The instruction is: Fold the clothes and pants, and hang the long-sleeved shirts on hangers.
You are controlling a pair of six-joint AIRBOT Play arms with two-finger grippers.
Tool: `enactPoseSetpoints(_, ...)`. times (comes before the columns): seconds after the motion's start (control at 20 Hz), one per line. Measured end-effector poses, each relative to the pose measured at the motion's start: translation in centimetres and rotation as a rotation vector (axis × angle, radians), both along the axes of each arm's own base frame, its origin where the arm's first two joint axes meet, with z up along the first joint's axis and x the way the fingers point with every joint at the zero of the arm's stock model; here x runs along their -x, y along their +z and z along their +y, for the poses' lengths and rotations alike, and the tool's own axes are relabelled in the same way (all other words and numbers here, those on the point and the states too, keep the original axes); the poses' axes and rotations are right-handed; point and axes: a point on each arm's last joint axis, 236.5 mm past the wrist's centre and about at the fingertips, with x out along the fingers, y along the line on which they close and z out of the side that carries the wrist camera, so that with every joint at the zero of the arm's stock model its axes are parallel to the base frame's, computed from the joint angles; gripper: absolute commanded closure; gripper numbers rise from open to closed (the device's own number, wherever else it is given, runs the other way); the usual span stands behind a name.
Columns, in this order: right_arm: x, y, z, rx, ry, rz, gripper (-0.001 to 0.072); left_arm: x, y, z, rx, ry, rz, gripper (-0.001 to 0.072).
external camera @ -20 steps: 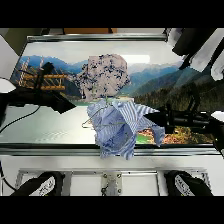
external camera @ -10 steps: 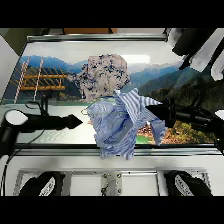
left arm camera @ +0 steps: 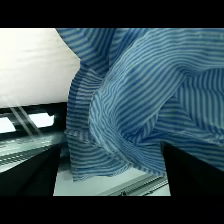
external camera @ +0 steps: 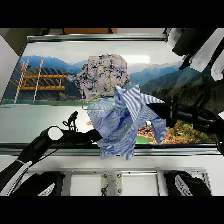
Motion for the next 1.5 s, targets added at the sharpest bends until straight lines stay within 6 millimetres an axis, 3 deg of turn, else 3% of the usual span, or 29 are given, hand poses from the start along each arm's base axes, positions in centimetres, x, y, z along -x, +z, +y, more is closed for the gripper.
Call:
enactPoseSetpoints(0.05,0.1,0.1,0.0,0.001,0.000,-0.003,0.0706,0.0,-0.3,-0.8,0.004,0.001,0.014,0.0424)
enactPoseSetpoints(0.15,0.3,0.3,0.1,0.001,0.000,-0.010,0.0706,-0.9,-0.6,-1.8,-0.013,-0.009,0.015,0.0696)
enactPoseSetpoints(0.25,0.6,0.7,0.2,0.001,0.001,-0.015,0.0706,-2.4,0.3,-0.5,-0.036,-0.001,-0.025,0.0697)
enactPoseSetpoints(0.35,1.4,1.0,0.3,0.016,0.007,-0.012,0.0706,-4.9,2.4,3.2,-0.083,0.049,-0.088,0.0696)
enactPoseSetpoints(0.5,2.5,1.1,0.6,0.031,0.028,-0.002,0.0706,-6.9,4.3,7.0,-0.127,0.087,-0.132,0.0697)
enactPoseSetpoints(0.7,3.7,0.3,0.8,0.085,0.049,0.023,0.0706,-9.0,6.6,9.7,-0.159,0.075,-0.164,0.0696)
enactPoseSetpoints(0.95,4.2,-0.7,0.7,0.135,0.052,0.045,0.0706,-11.7,10.3,10.8,-0.182,-0.006,-0.231,0.0696)
enactPoseSetpoints(1.1,4.3,-1.0,0.7,0.144,0.052,0.064,0.0706,-13.7,13.5,11.1,-0.202,-0.060,-0.299,0.0696)
enactPoseSetpoints(1.5,6.0,-0.3,1.2,0.128,0.095,0.080,0.0707,-18.4,21.6,12.7,-0.323,-0.171,-0.420,0.0696)
